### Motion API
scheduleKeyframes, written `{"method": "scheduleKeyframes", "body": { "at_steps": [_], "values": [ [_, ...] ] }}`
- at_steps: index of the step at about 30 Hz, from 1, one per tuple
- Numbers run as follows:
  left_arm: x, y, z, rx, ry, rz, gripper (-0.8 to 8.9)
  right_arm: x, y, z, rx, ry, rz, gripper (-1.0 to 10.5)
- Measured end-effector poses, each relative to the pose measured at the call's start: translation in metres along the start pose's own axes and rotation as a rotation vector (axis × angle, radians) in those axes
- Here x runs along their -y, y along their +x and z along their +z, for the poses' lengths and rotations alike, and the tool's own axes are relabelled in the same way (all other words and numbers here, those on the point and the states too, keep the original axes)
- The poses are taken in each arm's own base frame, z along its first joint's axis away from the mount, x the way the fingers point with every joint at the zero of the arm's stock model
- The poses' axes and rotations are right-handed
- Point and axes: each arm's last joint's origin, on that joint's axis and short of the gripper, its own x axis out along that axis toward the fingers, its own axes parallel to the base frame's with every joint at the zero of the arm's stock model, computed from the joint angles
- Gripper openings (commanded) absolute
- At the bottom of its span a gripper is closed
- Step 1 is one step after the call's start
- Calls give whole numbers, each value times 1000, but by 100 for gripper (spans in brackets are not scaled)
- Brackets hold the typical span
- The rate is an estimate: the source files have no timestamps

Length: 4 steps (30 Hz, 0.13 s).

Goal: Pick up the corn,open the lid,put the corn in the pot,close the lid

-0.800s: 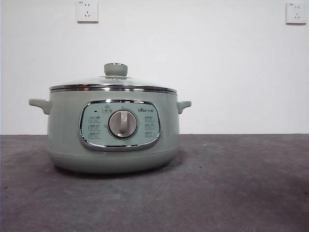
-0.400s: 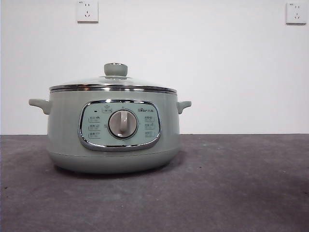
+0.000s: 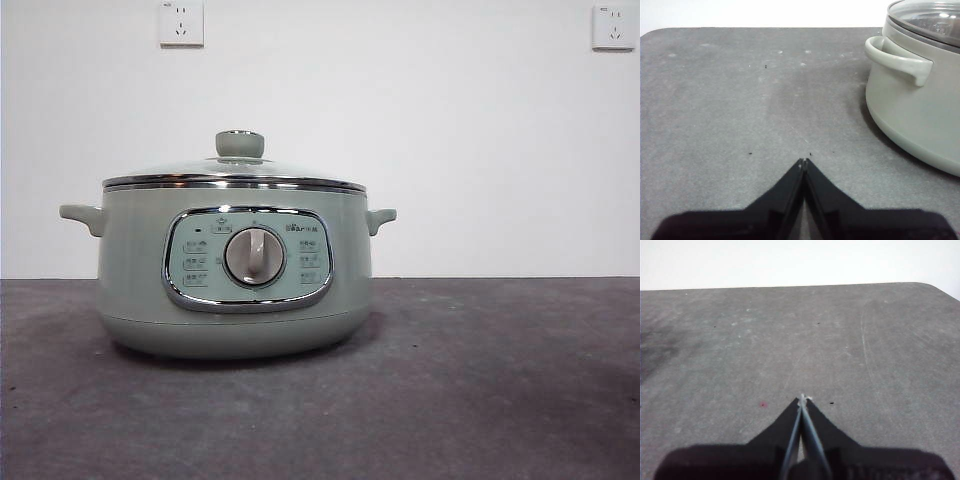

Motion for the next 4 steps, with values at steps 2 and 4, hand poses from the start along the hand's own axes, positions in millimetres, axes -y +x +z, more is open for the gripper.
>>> {"method": "scheduleKeyframes", "body": {
  "at_steps": [2,4],
  "values": [
    [0,0,0,0,0,0,-3,0,0,0,0,0,0,1],
    [0,0,0,0,0,0,-3,0,0,0,0,0,0,1]
  ]
}}
